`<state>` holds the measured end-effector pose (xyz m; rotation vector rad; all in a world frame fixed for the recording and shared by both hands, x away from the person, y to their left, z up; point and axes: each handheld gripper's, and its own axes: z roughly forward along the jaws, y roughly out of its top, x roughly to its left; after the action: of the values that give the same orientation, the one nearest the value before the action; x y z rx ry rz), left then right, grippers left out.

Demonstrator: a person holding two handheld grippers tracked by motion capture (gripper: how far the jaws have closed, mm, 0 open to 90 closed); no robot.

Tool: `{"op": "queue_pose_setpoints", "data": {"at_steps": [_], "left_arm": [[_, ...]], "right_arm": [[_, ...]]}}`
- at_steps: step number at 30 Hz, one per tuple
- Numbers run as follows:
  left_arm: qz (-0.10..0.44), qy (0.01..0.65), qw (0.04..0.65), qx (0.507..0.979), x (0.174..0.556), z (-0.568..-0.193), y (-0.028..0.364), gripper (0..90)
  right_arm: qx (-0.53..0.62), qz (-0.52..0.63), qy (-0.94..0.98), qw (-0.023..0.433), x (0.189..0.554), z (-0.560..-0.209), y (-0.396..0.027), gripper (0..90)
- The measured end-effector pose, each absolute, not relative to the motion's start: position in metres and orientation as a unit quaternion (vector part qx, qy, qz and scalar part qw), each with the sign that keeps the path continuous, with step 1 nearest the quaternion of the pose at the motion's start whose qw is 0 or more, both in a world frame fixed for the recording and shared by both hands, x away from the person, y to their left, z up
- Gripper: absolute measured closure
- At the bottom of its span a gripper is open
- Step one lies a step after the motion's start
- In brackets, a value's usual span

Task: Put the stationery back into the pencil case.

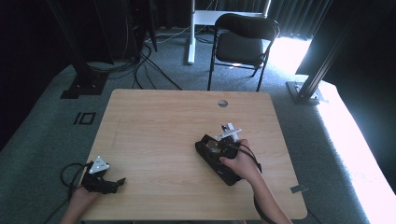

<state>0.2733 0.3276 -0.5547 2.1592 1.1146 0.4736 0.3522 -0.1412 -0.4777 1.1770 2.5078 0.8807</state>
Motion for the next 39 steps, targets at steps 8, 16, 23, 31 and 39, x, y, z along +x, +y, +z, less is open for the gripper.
{"op": "queue_pose_setpoints", "data": {"at_steps": [8, 16, 23, 31, 39], "left_arm": [[0.181, 0.426, 0.327, 0.824, 0.273, -0.555, 0.328, 2.2], [0.181, 0.426, 0.327, 0.824, 0.273, -0.555, 0.328, 2.2], [0.181, 0.426, 0.327, 0.824, 0.273, -0.555, 0.328, 2.2], [0.181, 0.426, 0.327, 0.824, 0.273, -0.555, 0.328, 2.2], [0.181, 0.426, 0.327, 0.824, 0.273, -0.555, 0.328, 2.2]], "right_arm": [[0.399, 0.276, 0.866, 0.117, 0.358, -0.484, -0.135, 50.1], [0.398, 0.254, 0.874, 0.112, 0.364, -0.489, -0.131, 50.0], [0.392, 0.243, 0.881, 0.106, 0.365, -0.492, -0.13, 49.8], [0.392, 0.242, 0.882, 0.102, 0.365, -0.491, -0.132, 50.0], [0.388, 0.268, 0.876, 0.1, 0.362, -0.478, -0.138, 50.0]]}}
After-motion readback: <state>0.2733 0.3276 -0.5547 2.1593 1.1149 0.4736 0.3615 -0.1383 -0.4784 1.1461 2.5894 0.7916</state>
